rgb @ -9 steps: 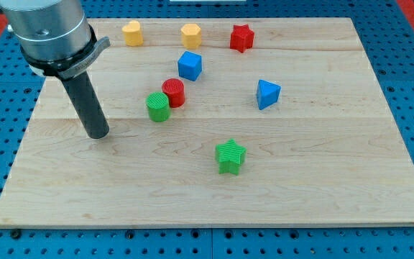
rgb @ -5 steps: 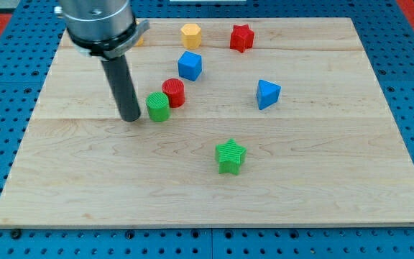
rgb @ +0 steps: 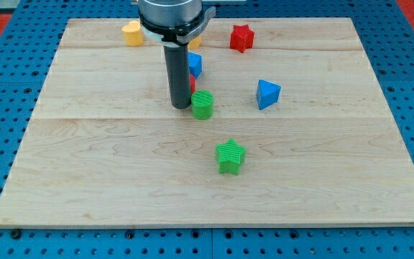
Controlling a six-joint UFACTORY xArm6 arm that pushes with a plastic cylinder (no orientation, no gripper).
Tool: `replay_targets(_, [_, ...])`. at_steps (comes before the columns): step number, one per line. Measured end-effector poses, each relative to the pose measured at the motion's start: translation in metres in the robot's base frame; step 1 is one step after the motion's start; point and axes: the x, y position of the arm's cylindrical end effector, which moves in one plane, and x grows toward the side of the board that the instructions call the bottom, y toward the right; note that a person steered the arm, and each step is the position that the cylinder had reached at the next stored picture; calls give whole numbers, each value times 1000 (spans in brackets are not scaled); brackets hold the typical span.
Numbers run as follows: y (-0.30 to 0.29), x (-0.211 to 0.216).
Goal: Point at the top of blue triangle
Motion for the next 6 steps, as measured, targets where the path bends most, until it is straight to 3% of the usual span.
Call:
replay_targets(1, [-37,-4])
replay_targets(5, [-11,-26])
replay_targets(6, [-41,-61])
